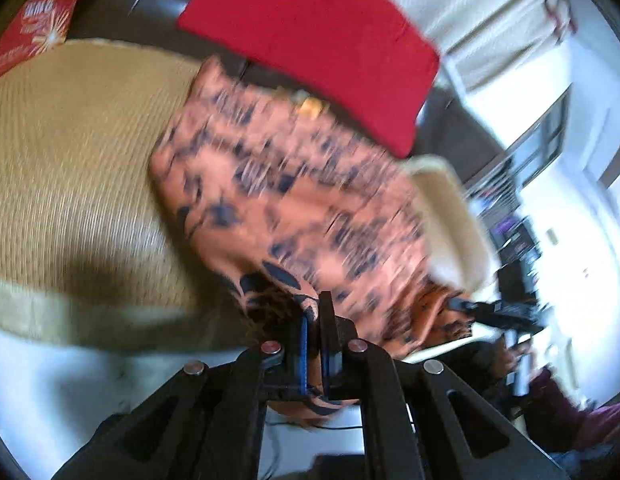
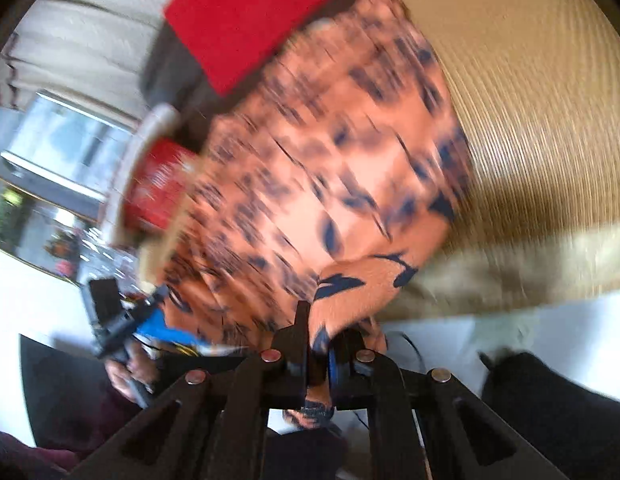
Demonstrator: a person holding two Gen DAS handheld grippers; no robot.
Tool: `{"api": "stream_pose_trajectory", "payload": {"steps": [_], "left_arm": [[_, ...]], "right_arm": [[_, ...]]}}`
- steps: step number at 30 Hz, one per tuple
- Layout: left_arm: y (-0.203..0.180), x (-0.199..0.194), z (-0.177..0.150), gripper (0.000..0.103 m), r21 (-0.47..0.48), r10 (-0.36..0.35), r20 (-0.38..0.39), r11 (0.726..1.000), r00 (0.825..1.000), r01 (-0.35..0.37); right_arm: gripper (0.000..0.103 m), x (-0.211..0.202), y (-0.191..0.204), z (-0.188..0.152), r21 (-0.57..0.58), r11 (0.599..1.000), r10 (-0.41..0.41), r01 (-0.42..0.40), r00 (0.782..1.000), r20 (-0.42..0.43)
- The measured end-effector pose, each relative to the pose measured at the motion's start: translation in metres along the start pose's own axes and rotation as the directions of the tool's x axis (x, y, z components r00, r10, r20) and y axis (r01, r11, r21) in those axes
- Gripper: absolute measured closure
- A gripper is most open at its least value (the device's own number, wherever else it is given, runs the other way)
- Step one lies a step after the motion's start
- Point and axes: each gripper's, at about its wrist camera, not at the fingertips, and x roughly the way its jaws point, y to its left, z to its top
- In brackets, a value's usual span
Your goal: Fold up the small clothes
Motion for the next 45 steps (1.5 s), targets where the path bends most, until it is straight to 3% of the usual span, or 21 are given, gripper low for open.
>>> {"api": "stream_pose_trajectory", "payload": {"steps": [5, 13, 17, 20, 22, 24, 26, 29, 32, 33, 34, 35, 36, 37, 38, 39, 40, 41, 42, 45], "left_arm": [[-0.004, -0.013, 0.047, 0.099, -0.016, -0.020, 0.087, 1.000, 0.996, 0.021], [0.022, -0.003, 0.111, 0.099, -0.115, 0.001, 0.127, 0.993, 0.992, 0.014], [0.042, 0.012, 0.162, 0.099, -0.153, 0.044, 0.163, 0.988, 0.986, -0.019], [0.063, 0.042, 0.219, 0.098, -0.182, 0.132, 0.190, 0.979, 0.973, -0.097], [0.079, 0.065, 0.245, 0.098, -0.218, 0.183, 0.181, 0.966, 0.966, -0.143], [0.104, 0.097, 0.266, 0.098, -0.276, 0.206, 0.132, 0.947, 0.970, -0.164], [0.127, 0.121, 0.269, 0.097, -0.332, 0.230, 0.100, 0.925, 0.968, -0.186], [0.145, 0.131, 0.257, 0.097, -0.380, 0.253, 0.112, 0.904, 0.961, -0.194], [0.158, 0.124, 0.243, 0.095, -0.437, 0.212, 0.174, 0.892, 0.962, -0.117], [0.158, 0.118, 0.244, 0.086, -0.460, 0.209, 0.192, 0.882, 0.959, -0.100], [0.154, 0.106, 0.244, 0.080, -0.463, 0.216, 0.245, 0.883, 0.945, -0.082], [0.149, 0.094, 0.243, 0.062, -0.453, 0.219, 0.301, 0.889, 0.928, -0.063], [0.137, 0.075, 0.239, 0.040, -0.433, 0.233, 0.403, 0.901, 0.885, -0.040], [0.128, 0.061, 0.235, 0.033, -0.423, 0.254, 0.465, 0.905, 0.848, -0.039], [0.112, 0.043, 0.227, 0.025, -0.414, 0.289, 0.528, 0.908, 0.798, -0.055], [0.102, 0.037, 0.223, 0.023, -0.407, 0.303, 0.535, 0.910, 0.789, -0.074], [0.093, 0.037, 0.219, 0.023, -0.401, 0.310, 0.513, 0.911, 0.801, -0.096], [0.080, 0.043, 0.211, 0.023, -0.391, 0.310, 0.441, 0.911, 0.842, -0.132], [0.071, 0.051, 0.202, 0.023, -0.376, 0.299, 0.394, 0.915, 0.869, -0.145], [0.040, 0.085, 0.162, 0.023, -0.309, 0.285, 0.238, 0.929, 0.929, -0.206]], "right_arm": [[0.095, -0.028, 0.008, 0.052, 0.011, 0.998, 0.067, -0.069, 0.990, 0.122], [0.095, -0.007, 0.009, 0.108, 0.124, 0.979, 0.132, -0.163, 0.965, 0.225], [0.095, -0.017, 0.007, 0.165, 0.149, 0.969, 0.138, -0.197, 0.932, 0.334], [0.095, -0.016, -0.013, 0.213, 0.197, 0.954, 0.120, -0.227, 0.888, 0.443], [0.095, -0.009, -0.033, 0.241, 0.272, 0.937, 0.058, -0.220, 0.864, 0.500], [0.091, 0.006, -0.052, 0.263, 0.328, 0.920, 0.019, -0.216, 0.860, 0.511], [0.087, 0.023, -0.074, 0.276, 0.401, 0.896, -0.037, -0.192, 0.867, 0.497], [0.086, 0.034, -0.099, 0.287, 0.465, 0.876, -0.109, -0.126, 0.889, 0.445], [0.080, 0.021, -0.108, 0.278, 0.483, 0.862, -0.123, -0.152, 0.863, 0.490], [0.077, 0.018, -0.104, 0.276, 0.472, 0.870, -0.123, -0.146, 0.860, 0.494], [0.076, 0.014, -0.096, 0.273, 0.446, 0.886, -0.127, -0.128, 0.858, 0.497], [0.076, 0.010, -0.087, 0.268, 0.414, 0.904, -0.126, -0.108, 0.858, 0.499], [0.076, 0.008, -0.073, 0.262, 0.372, 0.924, -0.122, -0.083, 0.860, 0.495], [0.076, 0.010, -0.062, 0.257, 0.346, 0.936, -0.118, -0.067, 0.865, 0.487], [0.076, 0.011, -0.049, 0.251, 0.312, 0.949, -0.114, -0.045, 0.874, 0.472], [0.076, 0.013, -0.035, 0.243, 0.276, 0.961, -0.110, -0.022, 0.884, 0.455], [0.076, 0.013, -0.022, 0.234, 0.250, 0.968, -0.107, -0.009, 0.888, 0.447], [0.076, 0.015, -0.012, 0.228, 0.222, 0.975, -0.102, 0.001, 0.891, 0.442], [0.076, 0.018, 0.000, 0.223, 0.195, 0.981, -0.097, 0.012, 0.895, 0.435], [0.076, 0.029, 0.028, 0.205, 0.140, 0.989, -0.094, 0.041, 0.914, 0.394]]}}
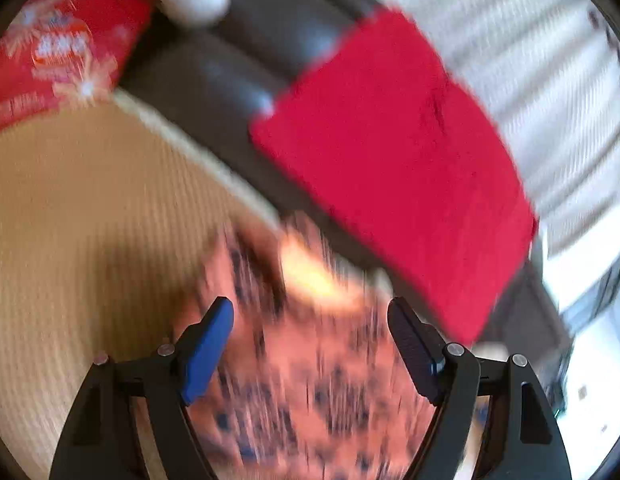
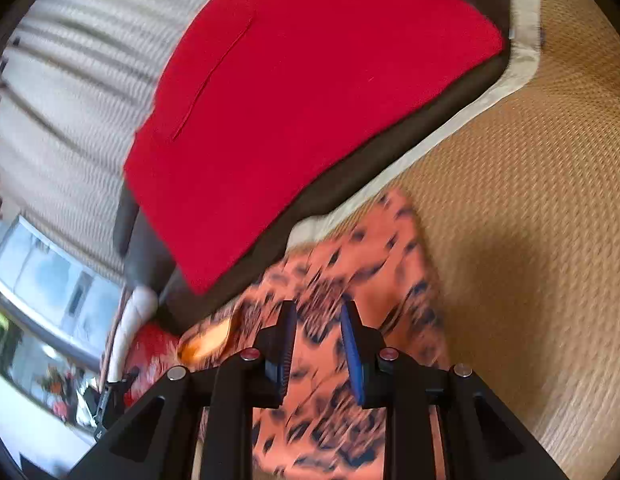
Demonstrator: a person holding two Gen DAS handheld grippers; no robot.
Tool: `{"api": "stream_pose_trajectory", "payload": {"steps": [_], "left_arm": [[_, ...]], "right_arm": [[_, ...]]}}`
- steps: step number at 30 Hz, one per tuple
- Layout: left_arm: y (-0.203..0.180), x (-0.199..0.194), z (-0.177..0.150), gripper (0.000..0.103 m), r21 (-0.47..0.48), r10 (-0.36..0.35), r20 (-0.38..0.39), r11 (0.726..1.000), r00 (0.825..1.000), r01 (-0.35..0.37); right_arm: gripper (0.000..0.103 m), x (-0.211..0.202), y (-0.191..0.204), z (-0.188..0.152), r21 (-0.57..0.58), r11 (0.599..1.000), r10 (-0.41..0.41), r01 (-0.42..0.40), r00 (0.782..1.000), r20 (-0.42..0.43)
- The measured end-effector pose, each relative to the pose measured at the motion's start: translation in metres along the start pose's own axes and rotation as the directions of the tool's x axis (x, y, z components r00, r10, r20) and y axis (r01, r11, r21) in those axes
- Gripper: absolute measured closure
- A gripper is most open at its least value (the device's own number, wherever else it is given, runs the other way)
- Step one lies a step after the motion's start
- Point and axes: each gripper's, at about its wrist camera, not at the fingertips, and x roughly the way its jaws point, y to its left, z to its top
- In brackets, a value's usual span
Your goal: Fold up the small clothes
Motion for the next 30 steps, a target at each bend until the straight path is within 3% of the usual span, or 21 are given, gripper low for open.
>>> {"api": "stream_pose_trajectory", "payload": {"steps": [2, 5, 8, 10, 14, 16, 19, 23, 26, 30], "left_arm": [[-0.012, 0.006, -0.027, 0.023, 0.062, 0.055, -0.079, 0.997, 0.995, -0.051], [-0.009, 0.020, -0.054, 0.023, 0.094, 0.163, -0.150, 0.984, 0.975, -0.150], [-0.002, 0.036, -0.061, 0.023, 0.154, 0.224, -0.199, 0.969, 0.954, -0.196], [-0.008, 0.034, -0.059, 0.023, 0.172, 0.233, -0.194, 0.965, 0.953, -0.201], [-0.022, 0.034, -0.039, 0.023, 0.155, 0.184, -0.150, 0.975, 0.971, -0.161], [-0.031, 0.039, -0.026, 0.023, 0.191, 0.187, -0.108, 0.968, 0.976, -0.165], [-0.044, 0.060, -0.006, 0.023, 0.241, 0.216, -0.085, 0.952, 0.973, -0.191], [-0.046, 0.100, 0.014, 0.023, 0.286, 0.263, -0.116, 0.932, 0.958, -0.221], [-0.043, 0.117, 0.032, 0.023, 0.238, 0.218, -0.092, 0.952, 0.972, -0.191], [-0.030, 0.123, 0.062, 0.023, 0.108, 0.154, 0.006, 0.982, 0.988, -0.154]], "right_arm": [[0.076, 0.003, 0.014, -0.027, -0.010, 1.000, 0.021, -0.021, 0.999, -0.041], [0.076, 0.023, 0.011, -0.064, 0.015, 0.999, -0.034, 0.036, 0.989, -0.146], [0.078, 0.050, -0.005, -0.087, 0.019, 0.989, -0.137, 0.147, 0.953, -0.269], [0.078, 0.048, -0.007, -0.092, 0.037, 0.990, -0.120, 0.133, 0.963, -0.242], [0.076, 0.037, 0.009, -0.091, 0.003, 0.998, -0.068, 0.069, 0.979, -0.194], [0.076, 0.042, 0.024, -0.086, -0.031, 0.999, -0.021, 0.015, 0.983, -0.180], [0.076, 0.055, 0.047, -0.084, -0.074, 0.996, 0.035, -0.049, 0.984, -0.176], [0.076, 0.089, 0.062, -0.080, -0.062, 0.997, 0.029, -0.045, 0.972, -0.234], [0.076, 0.106, 0.059, -0.079, -0.051, 0.999, 0.003, -0.017, 0.967, -0.254], [0.077, 0.118, 0.052, -0.077, -0.011, 1.000, 0.024, -0.029, 0.961, -0.275]]}}
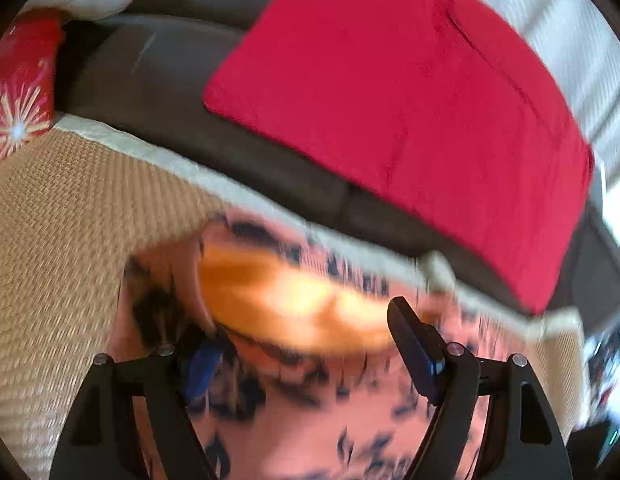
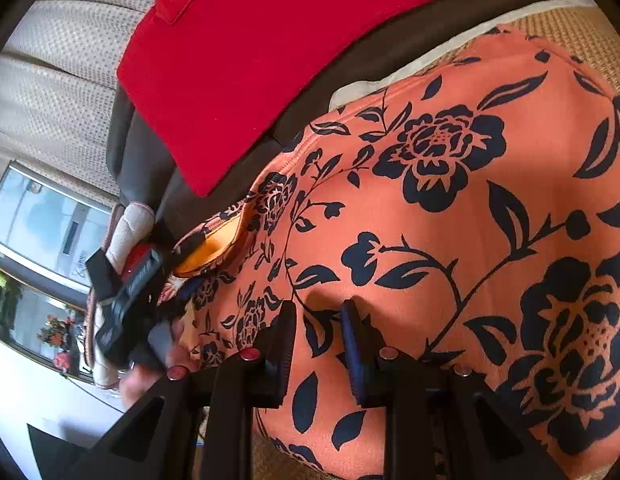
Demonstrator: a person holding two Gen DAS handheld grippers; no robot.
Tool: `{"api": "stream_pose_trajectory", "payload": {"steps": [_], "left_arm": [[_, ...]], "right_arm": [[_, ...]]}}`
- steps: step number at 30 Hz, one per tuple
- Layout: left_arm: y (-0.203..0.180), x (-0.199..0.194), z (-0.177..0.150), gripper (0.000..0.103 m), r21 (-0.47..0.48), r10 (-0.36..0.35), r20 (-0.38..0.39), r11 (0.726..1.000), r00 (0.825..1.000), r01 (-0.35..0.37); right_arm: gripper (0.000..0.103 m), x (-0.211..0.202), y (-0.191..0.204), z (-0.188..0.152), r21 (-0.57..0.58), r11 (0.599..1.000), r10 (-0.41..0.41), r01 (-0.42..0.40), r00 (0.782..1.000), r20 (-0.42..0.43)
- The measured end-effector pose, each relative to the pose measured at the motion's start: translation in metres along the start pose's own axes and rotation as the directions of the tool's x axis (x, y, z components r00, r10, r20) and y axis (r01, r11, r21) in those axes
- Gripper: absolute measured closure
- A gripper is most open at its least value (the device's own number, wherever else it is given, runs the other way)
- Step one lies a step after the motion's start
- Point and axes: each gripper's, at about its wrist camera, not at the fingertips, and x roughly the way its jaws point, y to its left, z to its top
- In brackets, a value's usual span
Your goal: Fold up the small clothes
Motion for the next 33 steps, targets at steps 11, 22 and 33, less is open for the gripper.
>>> {"api": "stream_pose_trajectory", "payload": {"steps": [11, 22, 33], "left_arm": [[-0.037, -0.047, -0.010, 0.023, 0.101, -0.099, 0.032, 0.990, 0.995, 0.096], [-0.010, -0.065, -0.093, 0.023, 0.374, 0.330, -0.168, 0.893, 0.929, -0.250], [0.012, -0.079, -0.099, 0.023, 0.331, 0.340, -0.153, 0.902, 0.928, -0.276]], "right_arm": [[0.077, -0.018, 0.002, -0.008, -0.042, 0.999, 0.011, -0.011, 1.000, -0.001], [0.078, 0.009, 0.028, -0.023, -0.115, 0.993, 0.000, -0.010, 0.996, -0.086], [0.077, 0.006, 0.036, -0.027, -0.114, 0.993, 0.038, -0.043, 0.998, -0.046]]}}
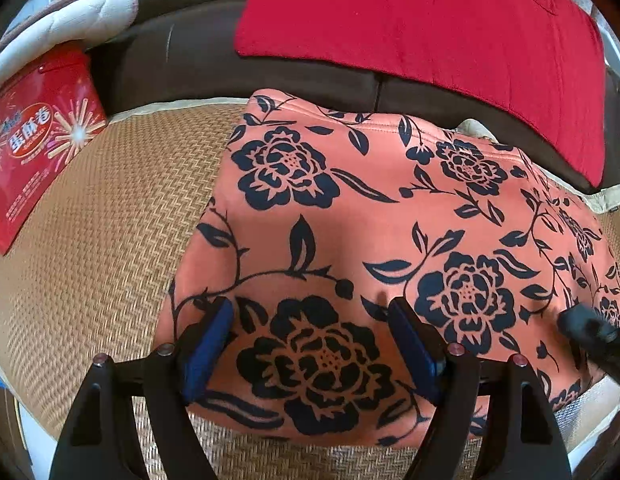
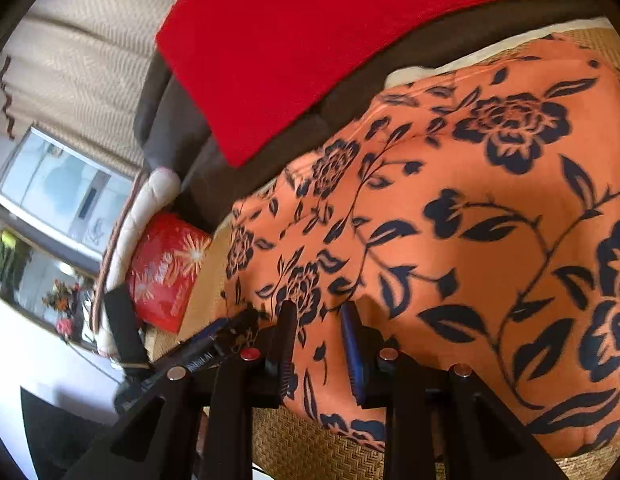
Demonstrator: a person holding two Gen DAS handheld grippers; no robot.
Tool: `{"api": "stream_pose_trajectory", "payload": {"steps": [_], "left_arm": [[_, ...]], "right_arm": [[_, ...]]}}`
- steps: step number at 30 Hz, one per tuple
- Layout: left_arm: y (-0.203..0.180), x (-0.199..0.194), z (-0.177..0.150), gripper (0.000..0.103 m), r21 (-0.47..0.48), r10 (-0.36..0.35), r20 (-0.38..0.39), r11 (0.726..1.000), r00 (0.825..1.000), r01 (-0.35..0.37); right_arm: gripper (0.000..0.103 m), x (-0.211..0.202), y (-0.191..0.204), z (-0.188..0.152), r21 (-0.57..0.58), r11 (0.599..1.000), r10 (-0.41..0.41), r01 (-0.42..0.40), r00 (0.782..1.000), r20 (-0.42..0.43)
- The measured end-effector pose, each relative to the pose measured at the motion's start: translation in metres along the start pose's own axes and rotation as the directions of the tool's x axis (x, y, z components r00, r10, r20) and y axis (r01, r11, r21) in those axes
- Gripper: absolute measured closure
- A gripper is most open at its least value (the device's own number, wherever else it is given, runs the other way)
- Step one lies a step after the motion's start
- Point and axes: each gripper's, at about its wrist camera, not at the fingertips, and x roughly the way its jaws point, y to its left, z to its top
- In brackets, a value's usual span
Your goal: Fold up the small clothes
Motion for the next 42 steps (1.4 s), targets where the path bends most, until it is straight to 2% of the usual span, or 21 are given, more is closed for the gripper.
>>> {"api": "stream_pose_trajectory", "payload": {"steps": [2, 6, 8, 10, 12, 14, 15, 17, 20, 24, 27, 31, 36, 39, 42], "left_arm": [[-0.001, -0.001, -0.010, 0.023, 0.034, 0.079, -0.009, 0.996, 0.997, -0.078], [-0.010, 0.003, -0.020, 0.020, 0.096, 0.142, -0.006, 0.985, 0.990, -0.141], [-0.013, 0.000, -0.022, 0.021, 0.092, 0.153, -0.004, 0.984, 0.988, -0.152], [-0.018, -0.009, -0.025, 0.021, 0.077, 0.161, 0.015, 0.984, 0.987, -0.162], [-0.029, -0.021, -0.030, 0.021, 0.084, 0.133, 0.056, 0.987, 0.990, -0.137], [-0.044, -0.029, -0.034, 0.020, 0.118, 0.094, 0.098, 0.987, 0.991, -0.105], [-0.053, -0.030, -0.036, 0.020, 0.141, 0.083, 0.116, 0.985, 0.990, -0.100], [-0.062, -0.030, -0.037, 0.020, 0.174, 0.084, 0.132, 0.979, 0.988, -0.106], [-0.073, -0.022, -0.035, 0.021, 0.221, 0.097, 0.107, 0.968, 0.990, -0.119], [-0.069, -0.013, -0.036, 0.020, 0.219, 0.090, 0.092, 0.970, 0.992, -0.108], [-0.065, -0.006, -0.034, 0.020, 0.210, 0.078, 0.088, 0.973, 0.993, -0.095], [-0.066, -0.005, -0.035, 0.019, 0.213, 0.082, 0.099, 0.972, 0.992, -0.101], [-0.067, -0.002, -0.034, 0.019, 0.242, 0.084, 0.116, 0.964, 0.990, -0.110], [-0.065, -0.005, -0.036, 0.019, 0.243, 0.079, 0.117, 0.964, 0.990, -0.106], [-0.065, -0.008, -0.037, 0.019, 0.243, 0.083, 0.118, 0.964, 0.990, -0.110]], "right_arm": [[0.078, 0.016, -0.003, -0.004, 0.007, 0.998, -0.059, 0.060, 0.996, -0.065], [0.078, 0.016, 0.001, -0.004, -0.019, 0.998, -0.068, 0.067, 0.995, -0.073], [0.078, 0.006, 0.000, -0.002, -0.006, 0.998, -0.058, 0.058, 0.997, -0.059], [0.078, -0.015, -0.003, 0.006, -0.013, 0.996, -0.086, 0.086, 0.996, 0.021], [0.077, -0.039, -0.013, 0.015, 0.004, 0.988, -0.155, 0.155, 0.982, 0.111], [0.076, -0.057, -0.029, 0.024, 0.060, 0.965, -0.263, 0.256, 0.948, 0.177], [0.076, -0.065, -0.040, 0.029, 0.104, 0.948, -0.315, 0.300, 0.929, 0.195], [0.077, -0.070, -0.060, 0.035, 0.182, 0.925, -0.367, 0.334, 0.911, 0.188], [0.078, -0.065, -0.074, 0.042, 0.219, 0.925, -0.349, 0.311, 0.924, 0.157], [0.076, -0.065, -0.062, 0.054, 0.170, 0.949, -0.299, 0.265, 0.929, 0.221], [0.076, -0.055, -0.046, 0.062, 0.111, 0.958, -0.286, 0.266, 0.927, 0.244], [0.076, -0.027, -0.037, 0.069, 0.075, 0.968, -0.248, 0.238, 0.950, 0.192], [0.077, 0.001, -0.037, 0.068, 0.072, 0.959, -0.282, 0.275, 0.950, 0.132], [0.077, 0.000, -0.034, 0.067, 0.073, 0.958, -0.287, 0.279, 0.947, 0.143], [0.076, -0.007, -0.027, 0.065, 0.074, 0.971, -0.237, 0.227, 0.954, 0.182]]}}
